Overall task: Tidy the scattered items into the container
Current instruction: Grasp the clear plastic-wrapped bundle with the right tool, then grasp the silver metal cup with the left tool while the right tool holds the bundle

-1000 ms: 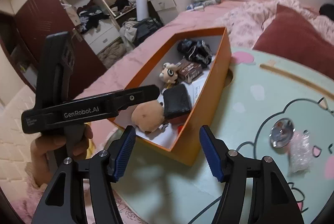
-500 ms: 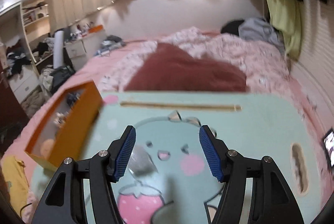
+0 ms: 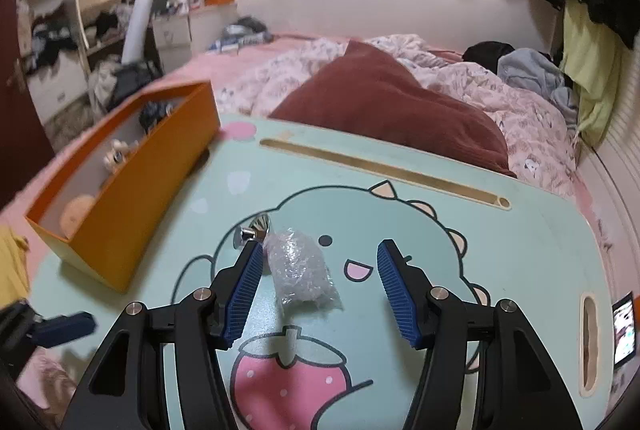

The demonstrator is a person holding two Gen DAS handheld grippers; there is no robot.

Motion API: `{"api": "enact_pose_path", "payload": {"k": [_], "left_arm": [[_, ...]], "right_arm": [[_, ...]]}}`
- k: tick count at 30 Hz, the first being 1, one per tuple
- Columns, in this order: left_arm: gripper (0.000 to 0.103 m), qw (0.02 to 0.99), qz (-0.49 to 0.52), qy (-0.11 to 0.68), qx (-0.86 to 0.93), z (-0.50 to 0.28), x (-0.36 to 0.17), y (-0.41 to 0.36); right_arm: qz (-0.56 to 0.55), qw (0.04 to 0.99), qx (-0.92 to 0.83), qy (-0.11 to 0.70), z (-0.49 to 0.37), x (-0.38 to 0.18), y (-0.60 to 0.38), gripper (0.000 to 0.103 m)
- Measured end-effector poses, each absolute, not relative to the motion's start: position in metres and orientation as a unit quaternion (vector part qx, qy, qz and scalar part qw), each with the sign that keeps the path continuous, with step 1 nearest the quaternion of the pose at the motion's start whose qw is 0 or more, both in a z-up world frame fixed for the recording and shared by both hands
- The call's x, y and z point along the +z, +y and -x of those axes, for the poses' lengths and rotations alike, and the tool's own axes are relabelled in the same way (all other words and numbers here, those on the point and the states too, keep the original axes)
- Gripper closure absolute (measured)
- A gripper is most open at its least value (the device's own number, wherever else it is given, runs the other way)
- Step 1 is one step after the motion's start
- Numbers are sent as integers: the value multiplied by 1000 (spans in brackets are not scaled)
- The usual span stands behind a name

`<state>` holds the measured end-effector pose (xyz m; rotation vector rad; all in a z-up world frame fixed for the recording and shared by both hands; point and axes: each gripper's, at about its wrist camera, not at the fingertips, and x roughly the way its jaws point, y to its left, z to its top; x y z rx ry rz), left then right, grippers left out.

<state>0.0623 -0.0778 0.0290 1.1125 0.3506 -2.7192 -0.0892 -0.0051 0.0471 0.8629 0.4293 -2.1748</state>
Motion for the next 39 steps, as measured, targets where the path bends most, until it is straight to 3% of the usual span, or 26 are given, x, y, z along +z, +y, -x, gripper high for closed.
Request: {"api": "enact_pose_path", "payload": {"k": [2, 4, 7, 29, 39], "left_arm": [[27, 91, -378, 118, -914, -62, 27, -77], [27, 89, -379, 114, -914, -63, 26, -76], [27, 89, -380, 114, -914, -62, 26, -77], [27, 87, -379, 114, -914, -54, 34, -81], [27, 64, -398, 112, -908, 33, 60, -79]], "right_arm": [[-354, 373, -838, 181, 93, 39, -11, 50], [-378, 369, -827, 193, 96, 30, -16, 66], [-383, 370, -824, 193, 94, 23, -13, 76], [-351, 341, -860, 148, 76, 48, 47, 81], [-384, 304, -863, 123, 79, 29, 94, 81]]}}
